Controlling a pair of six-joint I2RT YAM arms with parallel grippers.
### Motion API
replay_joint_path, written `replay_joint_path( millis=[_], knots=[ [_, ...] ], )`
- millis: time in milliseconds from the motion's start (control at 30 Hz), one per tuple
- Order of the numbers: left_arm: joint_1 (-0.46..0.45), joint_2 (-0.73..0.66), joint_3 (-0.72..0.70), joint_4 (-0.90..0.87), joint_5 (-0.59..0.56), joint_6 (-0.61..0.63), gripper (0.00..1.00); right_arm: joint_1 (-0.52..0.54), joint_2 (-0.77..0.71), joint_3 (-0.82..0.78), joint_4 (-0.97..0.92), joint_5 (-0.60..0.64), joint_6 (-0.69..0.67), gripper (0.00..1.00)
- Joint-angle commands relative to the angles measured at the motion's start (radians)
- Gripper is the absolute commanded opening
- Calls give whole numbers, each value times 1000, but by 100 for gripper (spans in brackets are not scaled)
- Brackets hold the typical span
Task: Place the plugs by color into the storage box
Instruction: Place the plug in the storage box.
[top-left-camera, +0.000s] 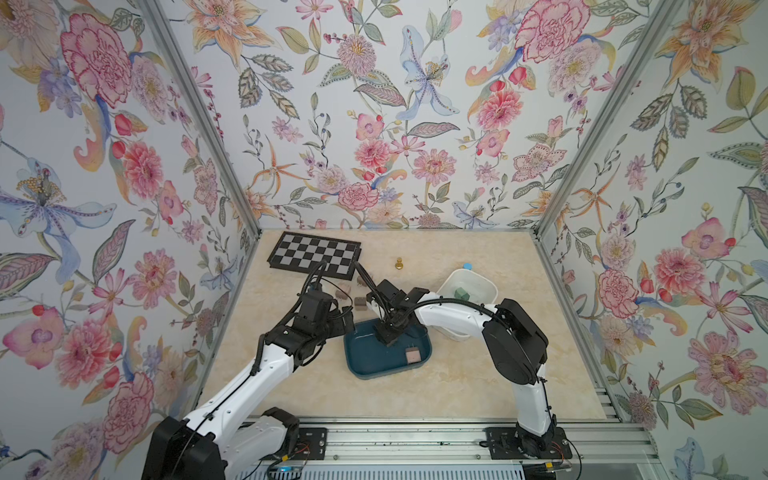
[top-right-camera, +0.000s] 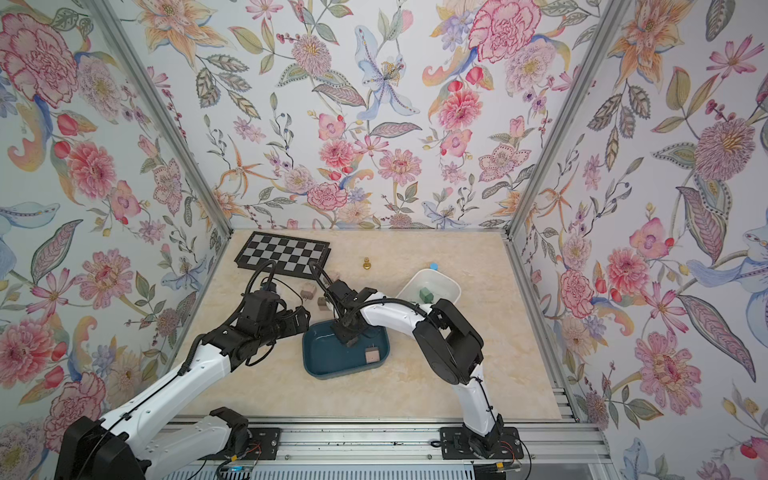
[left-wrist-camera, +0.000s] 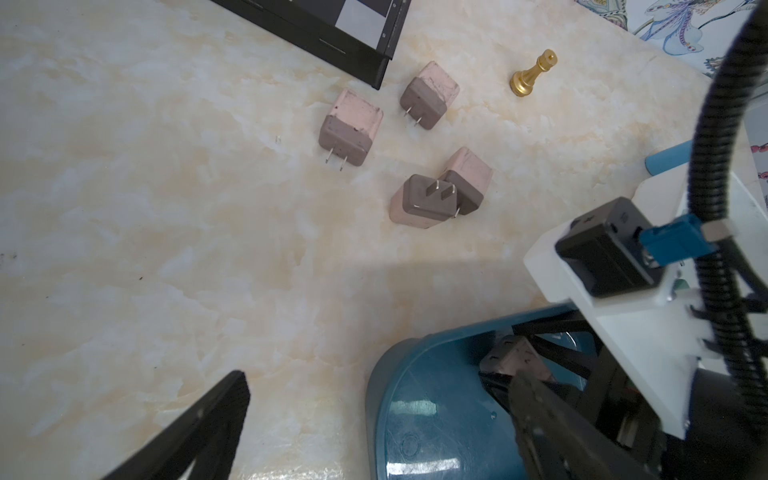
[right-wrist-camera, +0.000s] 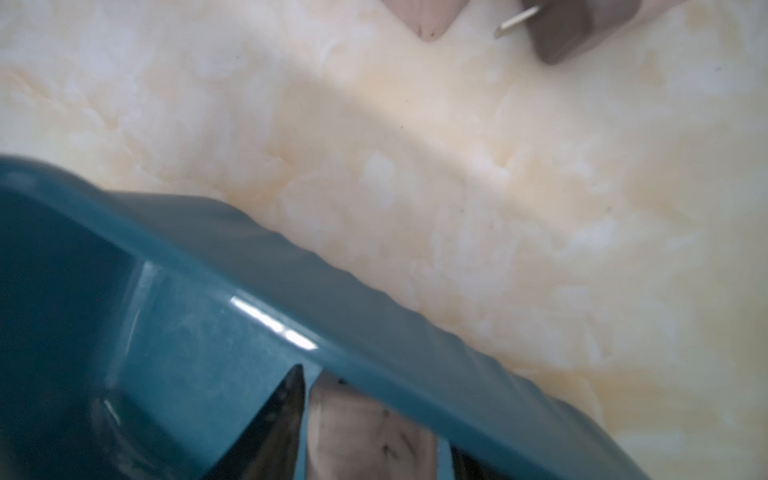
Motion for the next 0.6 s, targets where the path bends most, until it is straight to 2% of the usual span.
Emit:
replay_joint_path(
  millis=[0, 100, 367, 567],
  knots=[
    [11, -9, 0, -15, -25, -10, 100, 3, -25, -38, 16, 26, 7, 81],
    [11, -6, -5, -2, -18, -14, 99, -19, -66, -85, 27, 31, 13, 85],
    [11, 26, 9, 7, -23, -7, 99, -143, -183, -252, 52, 39, 16, 87],
    [10, 159, 122, -52, -96, 24, 100, -257, -281, -392, 50, 59, -27, 88]
  ],
)
